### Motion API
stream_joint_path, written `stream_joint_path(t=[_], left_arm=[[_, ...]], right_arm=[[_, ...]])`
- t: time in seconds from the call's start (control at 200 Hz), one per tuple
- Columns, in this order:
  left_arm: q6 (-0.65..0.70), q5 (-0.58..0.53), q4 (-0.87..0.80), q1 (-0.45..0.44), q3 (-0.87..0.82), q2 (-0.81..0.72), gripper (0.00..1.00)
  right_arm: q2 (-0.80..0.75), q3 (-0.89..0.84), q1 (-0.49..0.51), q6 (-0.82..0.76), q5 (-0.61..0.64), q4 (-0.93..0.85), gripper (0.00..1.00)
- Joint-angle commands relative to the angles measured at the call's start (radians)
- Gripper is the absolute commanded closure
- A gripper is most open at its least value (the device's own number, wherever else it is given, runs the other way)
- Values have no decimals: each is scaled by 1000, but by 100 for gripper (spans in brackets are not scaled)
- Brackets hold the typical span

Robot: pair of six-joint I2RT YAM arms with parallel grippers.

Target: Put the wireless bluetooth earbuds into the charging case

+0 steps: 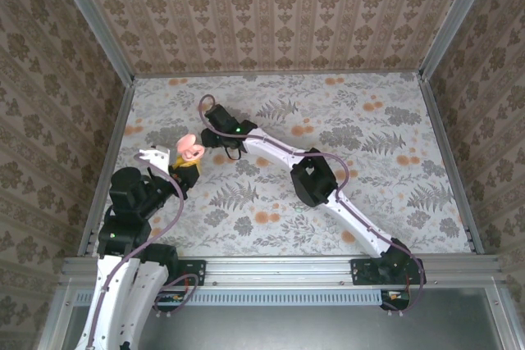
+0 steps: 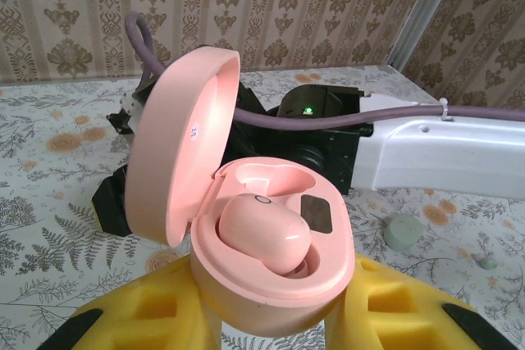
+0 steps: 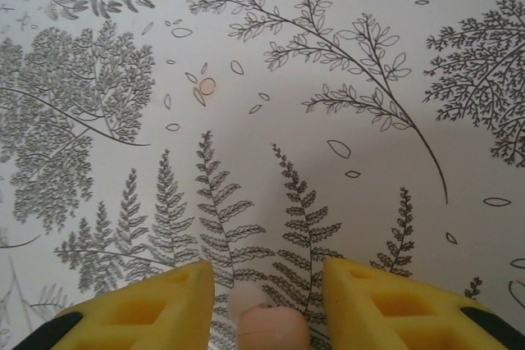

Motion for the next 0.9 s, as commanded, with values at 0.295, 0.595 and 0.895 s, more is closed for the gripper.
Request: stream_joint_path(t=[0.295,0.595,0.895], left_arm=[[-15,26,2,6,-6,-14,100],[-16,25,-5,8,-8,-25,100],[-17,23,-9,8,-13,-32,100]], right_arm=[[40,43,33,-26,-10,-21,66],[44,38,51,-57,11,-80,68],[54,37,54,-84,37,-85,73]])
